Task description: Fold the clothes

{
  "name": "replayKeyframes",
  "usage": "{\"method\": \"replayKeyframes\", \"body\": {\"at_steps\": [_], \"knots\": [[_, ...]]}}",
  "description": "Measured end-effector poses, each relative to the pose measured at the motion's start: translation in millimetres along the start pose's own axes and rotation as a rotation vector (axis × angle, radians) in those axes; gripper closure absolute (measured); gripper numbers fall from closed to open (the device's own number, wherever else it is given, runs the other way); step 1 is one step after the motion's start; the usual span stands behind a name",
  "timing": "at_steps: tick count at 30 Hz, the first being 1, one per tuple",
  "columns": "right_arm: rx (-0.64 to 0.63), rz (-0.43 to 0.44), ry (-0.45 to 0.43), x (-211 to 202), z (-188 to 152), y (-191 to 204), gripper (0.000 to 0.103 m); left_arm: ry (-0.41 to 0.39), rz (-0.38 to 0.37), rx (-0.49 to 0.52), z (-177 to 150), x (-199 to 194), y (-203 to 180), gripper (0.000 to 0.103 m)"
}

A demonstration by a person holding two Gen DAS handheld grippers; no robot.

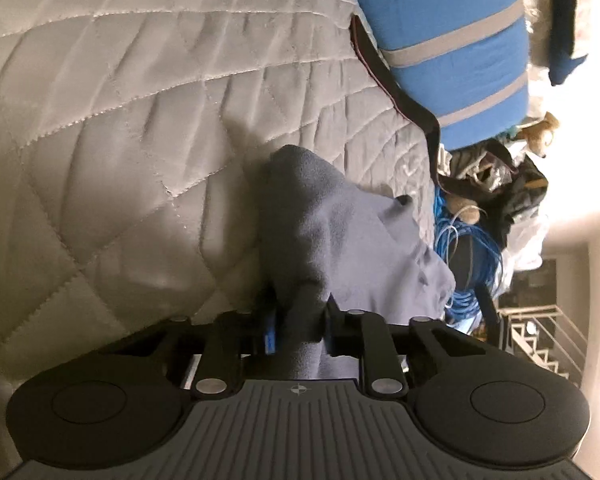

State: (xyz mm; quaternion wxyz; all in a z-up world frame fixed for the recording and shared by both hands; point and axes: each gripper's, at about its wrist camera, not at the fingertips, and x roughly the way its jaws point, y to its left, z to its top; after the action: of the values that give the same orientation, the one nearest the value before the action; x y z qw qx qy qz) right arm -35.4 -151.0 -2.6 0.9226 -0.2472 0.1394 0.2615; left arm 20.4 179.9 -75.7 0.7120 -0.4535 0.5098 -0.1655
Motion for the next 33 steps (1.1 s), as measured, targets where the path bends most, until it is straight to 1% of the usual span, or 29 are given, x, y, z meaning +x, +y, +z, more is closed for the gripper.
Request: {"method": "replayKeyframes", "body": {"at_steps": [2, 6, 11, 14, 15, 16, 18, 20, 21, 23, 26, 28, 30, 32, 33], "knots": [[-0.001, -0.003, 0.004, 1, -1, 0, 0.000, 0.001, 0.044, 0.033, 0, -3, -8, 0.088], [0.006, -0.012, -0.003, -2, 0, -3, 0.000, -0.026, 0.152, 0.103, -3, -15, -27, 0.090], [0.007, -0.028, -0.001, -6, 0, -5, 0.000, -0.071, 0.266, 0.125, -3, -39, -42, 0.091], [0.005, -0.037, -0.004, -9, 1, -5, 0.000, -0.105, 0.337, 0.104, 1, -62, -43, 0.092], [0.006, -0.036, -0.004, -10, 1, -5, 0.000, -0.122, 0.364, 0.094, 3, -71, -43, 0.094], [0.006, -0.036, -0.003, -11, 1, -4, 0.000, -0.147, 0.407, 0.086, 4, -83, -42, 0.101], [0.003, -0.033, -0.002, -12, 2, -3, 0.000, -0.205, 0.508, 0.073, 6, -107, -41, 0.101], [-0.003, -0.031, -0.007, -14, 3, -1, 0.000, -0.279, 0.579, 0.033, 5, -138, -35, 0.103], [-0.006, -0.027, -0.013, -16, 4, 0, 0.000, -0.302, 0.590, 0.021, 4, -149, -32, 0.103], [-0.013, -0.019, -0.026, -19, 6, 3, 0.000, -0.330, 0.523, -0.016, 0, -165, -24, 0.103], [-0.028, -0.005, -0.045, -22, 11, 10, 0.000, -0.335, 0.464, 0.001, -8, -166, -24, 0.102], [-0.046, 0.000, -0.045, -22, 13, 16, 0.000, -0.295, 0.467, 0.044, -8, -154, -27, 0.101], [-0.059, 0.017, -0.036, -21, 13, 19, 0.000, -0.272, 0.463, 0.077, -9, -144, -31, 0.100], [-0.053, 0.061, -0.019, -21, 11, 20, 0.000, -0.259, 0.472, 0.108, -11, -138, -34, 0.097], [-0.051, 0.078, -0.009, -20, 9, 20, 0.000, -0.255, 0.478, 0.123, -12, -135, -36, 0.093]]}}
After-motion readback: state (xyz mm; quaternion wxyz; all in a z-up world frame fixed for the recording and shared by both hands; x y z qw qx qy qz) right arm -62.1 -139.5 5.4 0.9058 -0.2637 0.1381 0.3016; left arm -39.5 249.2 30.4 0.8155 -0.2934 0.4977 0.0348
